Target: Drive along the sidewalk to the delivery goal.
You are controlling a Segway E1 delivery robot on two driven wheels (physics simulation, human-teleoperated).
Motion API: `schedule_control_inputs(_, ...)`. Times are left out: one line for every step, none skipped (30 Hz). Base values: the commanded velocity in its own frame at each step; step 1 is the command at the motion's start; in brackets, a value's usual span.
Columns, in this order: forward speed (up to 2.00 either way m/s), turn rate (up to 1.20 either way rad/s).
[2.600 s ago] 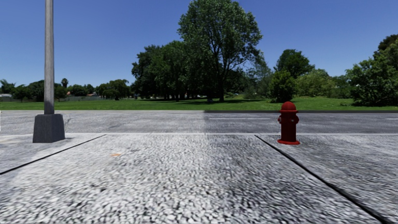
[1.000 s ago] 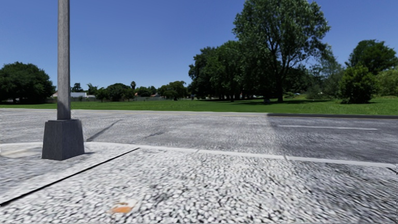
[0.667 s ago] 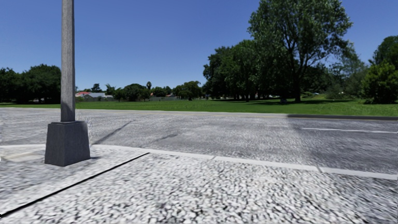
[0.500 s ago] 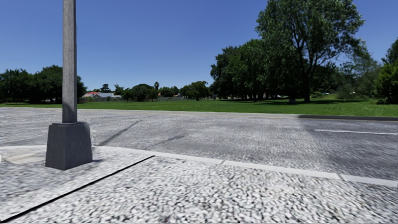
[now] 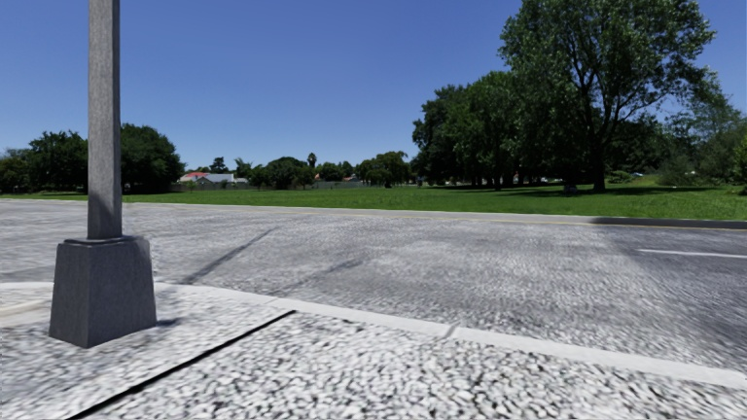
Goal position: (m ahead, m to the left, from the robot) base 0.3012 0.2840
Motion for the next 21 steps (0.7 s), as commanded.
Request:
schedule_control_inputs(0.00, 0.00)
schedule_control_inputs(0.00, 0.00)
schedule_control_inputs(0.00, 0.00)
schedule_control_inputs(0.00, 0.00)
schedule_control_inputs(0.00, 0.00)
schedule_control_inputs(0.00, 0.00)
schedule_control_inputs(0.00, 0.00)
schedule_control_inputs(0.00, 0.00)
schedule_control_inputs(0.00, 0.00)
schedule_control_inputs(0.00, 0.00)
schedule_control_inputs(0.00, 0.00)
schedule_control_inputs(0.00, 0.00)
schedule_control_inputs(0.00, 0.00)
schedule_control_inputs(0.00, 0.00)
schedule_control_inputs(0.00, 0.00)
schedule_control_inputs(0.00, 0.00)
schedule_control_inputs(0.00, 0.00)
schedule_control_inputs(0.00, 0.00)
schedule_control_inputs(0.00, 0.00)
schedule_control_inputs(0.00, 0.00)
schedule_control_inputs(0.00, 0.00)
